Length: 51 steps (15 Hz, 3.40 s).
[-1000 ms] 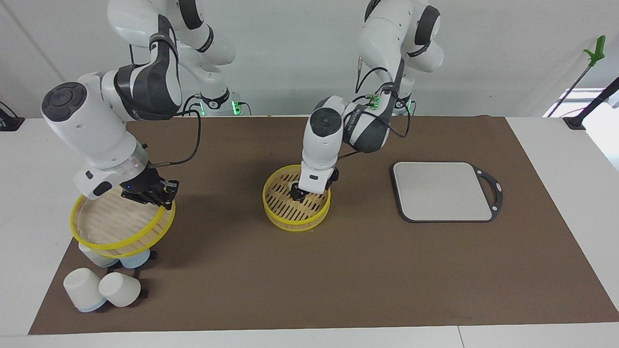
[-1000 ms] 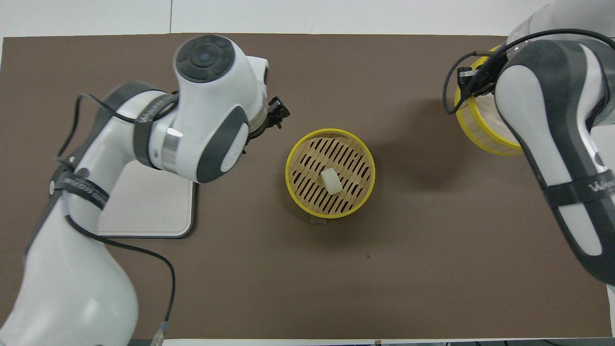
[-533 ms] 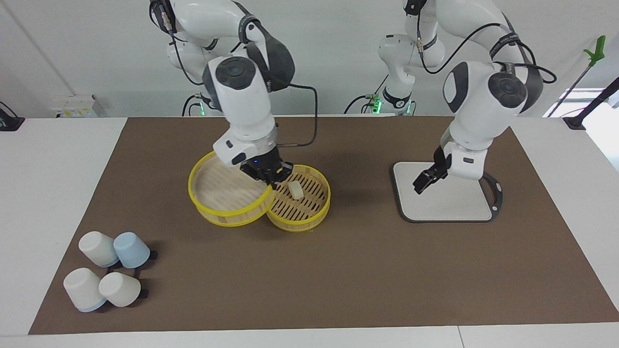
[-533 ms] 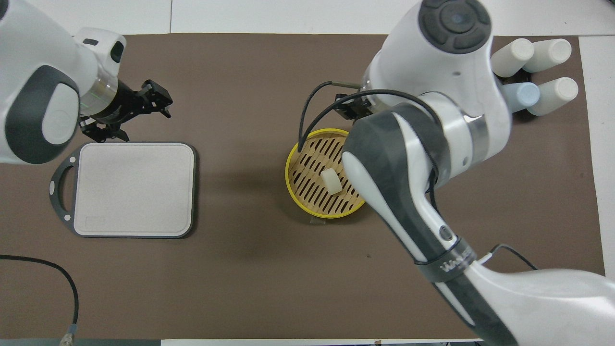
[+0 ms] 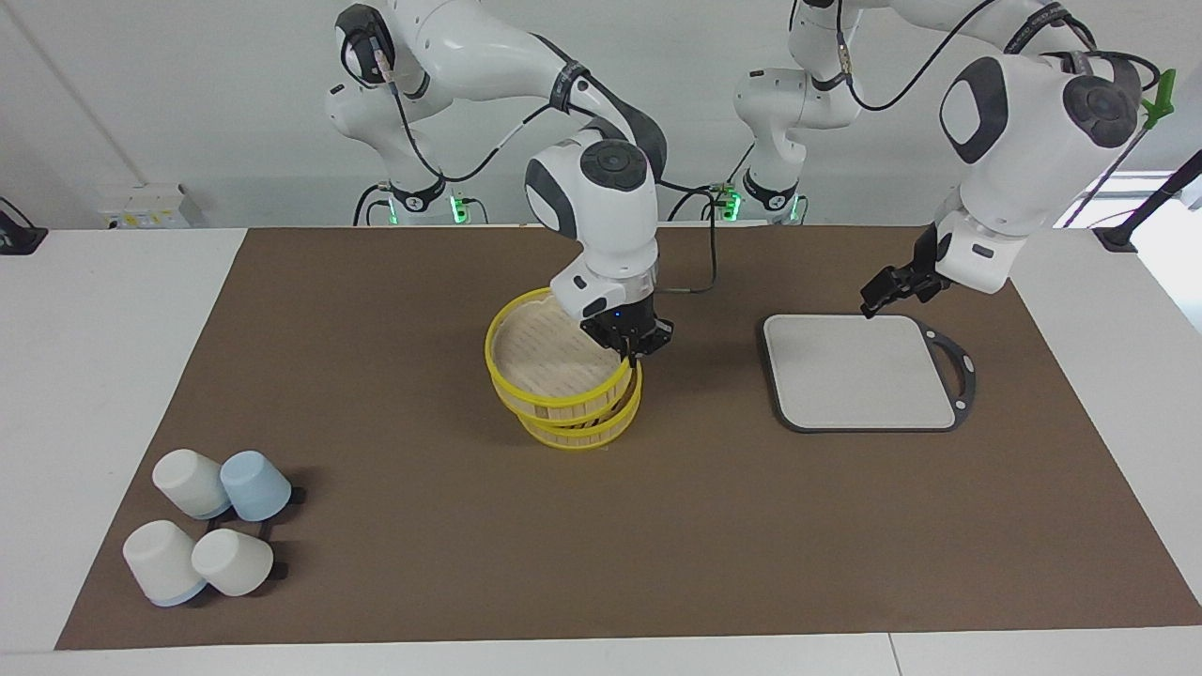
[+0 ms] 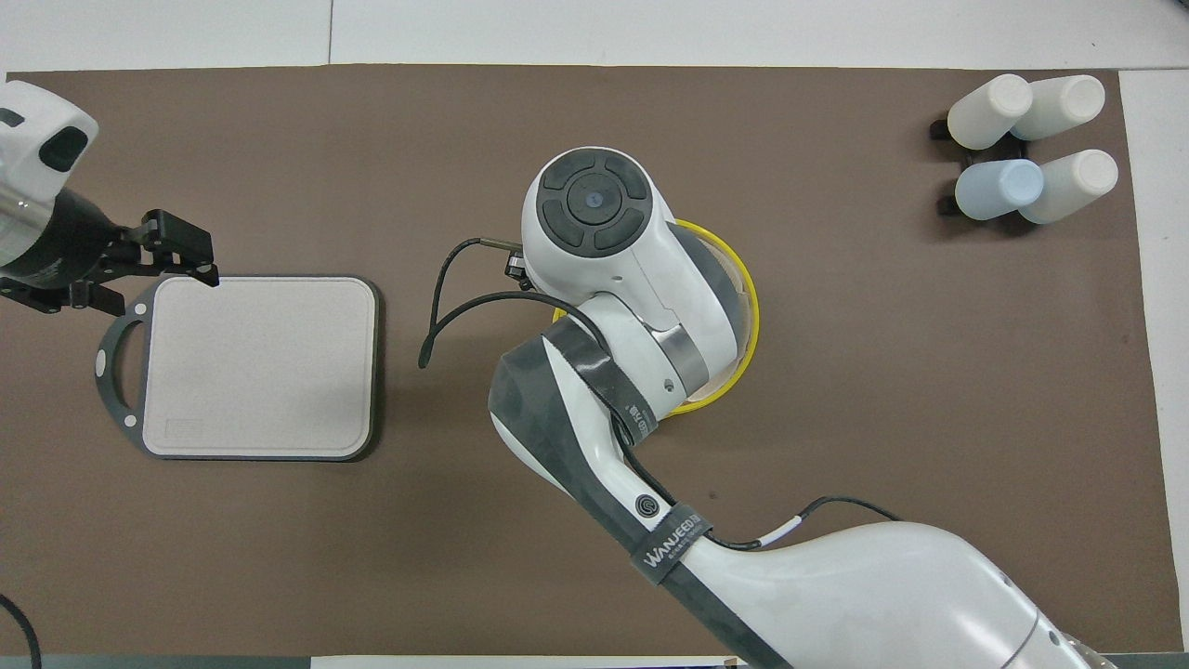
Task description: Place bun in steamer
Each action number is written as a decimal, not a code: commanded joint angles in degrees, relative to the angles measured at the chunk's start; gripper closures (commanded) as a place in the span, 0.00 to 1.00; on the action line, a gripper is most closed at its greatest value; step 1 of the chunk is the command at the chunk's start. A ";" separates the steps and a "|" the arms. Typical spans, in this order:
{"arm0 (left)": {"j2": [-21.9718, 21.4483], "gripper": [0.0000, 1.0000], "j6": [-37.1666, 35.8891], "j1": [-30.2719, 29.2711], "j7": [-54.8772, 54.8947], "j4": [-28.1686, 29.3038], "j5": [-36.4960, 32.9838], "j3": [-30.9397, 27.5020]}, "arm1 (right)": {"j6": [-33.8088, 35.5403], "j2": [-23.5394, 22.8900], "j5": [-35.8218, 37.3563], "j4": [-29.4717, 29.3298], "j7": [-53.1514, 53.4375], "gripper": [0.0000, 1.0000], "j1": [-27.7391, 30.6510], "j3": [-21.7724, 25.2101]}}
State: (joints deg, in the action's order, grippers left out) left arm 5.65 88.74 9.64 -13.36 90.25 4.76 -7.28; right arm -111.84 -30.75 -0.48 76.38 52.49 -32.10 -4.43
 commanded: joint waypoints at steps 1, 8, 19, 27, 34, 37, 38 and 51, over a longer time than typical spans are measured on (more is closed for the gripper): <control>-5.29 0.00 -1.80 -2.43 8.48 3.71 -1.94 0.69 | -0.66 -0.09 1.00 0.70 3.13 1.00 -1.91 0.12; -6.62 0.00 -1.29 -4.01 13.01 3.88 -3.88 0.95 | -8.13 -0.97 0.91 5.62 3.06 1.00 -1.31 0.12; -6.53 0.00 0.56 -4.37 16.43 4.41 -3.79 1.39 | -7.69 -0.89 0.83 5.89 2.62 1.00 0.10 0.03; -6.09 0.00 1.35 -4.28 16.35 3.88 -3.53 2.18 | -8.92 -0.80 0.12 6.59 2.62 0.64 0.45 0.03; -6.18 0.00 1.79 -4.19 16.17 4.06 -3.61 3.32 | 3.26 9.28 0.21 4.22 -5.68 0.00 6.50 0.21; -6.18 0.00 1.70 -4.28 16.26 3.97 -3.61 3.32 | 10.30 15.18 0.21 4.22 -25.09 0.00 15.10 0.21; -6.18 0.00 1.79 -4.28 16.26 3.97 -3.61 3.32 | 12.33 16.85 0.21 4.31 -32.21 0.00 18.53 0.21; -6.18 0.00 1.79 -4.28 16.26 4.06 -3.61 3.32 | 23.62 29.52 -1.02 15.01 -56.62 0.00 38.50 0.21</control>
State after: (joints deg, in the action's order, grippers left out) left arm 0.65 89.21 6.15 2.21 92.63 1.89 -4.63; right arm -84.22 -4.97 -0.45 85.07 -3.57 3.37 -3.29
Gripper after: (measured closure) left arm 0.000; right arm 0.000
